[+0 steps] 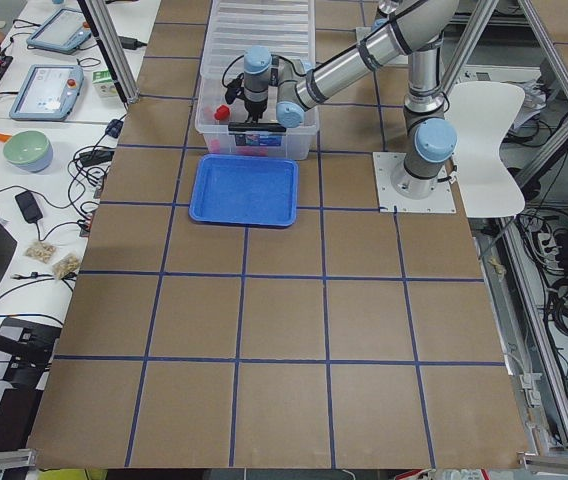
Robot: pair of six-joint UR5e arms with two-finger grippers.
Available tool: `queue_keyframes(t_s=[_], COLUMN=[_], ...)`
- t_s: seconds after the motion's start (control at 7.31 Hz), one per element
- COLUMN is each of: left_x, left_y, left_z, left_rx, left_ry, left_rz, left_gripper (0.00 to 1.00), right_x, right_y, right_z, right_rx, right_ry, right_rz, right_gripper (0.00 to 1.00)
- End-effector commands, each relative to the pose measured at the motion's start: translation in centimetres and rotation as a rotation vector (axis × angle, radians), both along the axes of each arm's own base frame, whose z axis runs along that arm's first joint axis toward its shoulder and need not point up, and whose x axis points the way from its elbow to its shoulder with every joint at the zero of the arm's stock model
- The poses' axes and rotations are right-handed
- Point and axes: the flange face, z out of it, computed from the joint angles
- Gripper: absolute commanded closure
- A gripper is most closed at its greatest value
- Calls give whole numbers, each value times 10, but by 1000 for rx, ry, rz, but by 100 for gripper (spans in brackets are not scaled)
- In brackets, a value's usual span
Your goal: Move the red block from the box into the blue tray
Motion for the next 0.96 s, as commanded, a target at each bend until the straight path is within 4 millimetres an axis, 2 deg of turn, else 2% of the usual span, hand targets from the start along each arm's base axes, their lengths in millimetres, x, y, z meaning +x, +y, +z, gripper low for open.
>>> queue_keyframes(t_s=[0.0,0.14,0.27,0.41,0.82], left_x=[3,5,6,6,6], left_y=[-3,-2,-7,-8,-14], left_z=[-5,-7,-3,-1,-21], left_rx=[8,12,-4,-18,-29], left_ry=[49,48,47,48,49], left_rz=[17,18,11,11,17], left_gripper=[0,0,0,0,0], right_x=[111,136,146,149,145], right_y=[0,-8,-14,-15,-15], right_z=[-10,-21,-33,-34,-36], right_rx=[-2,-3,3,2,6], right_ry=[-17,-17,-4,-3,42], right_rz=[-55,-77,-60,-40,-35], right_gripper=[0,0,0,0,0])
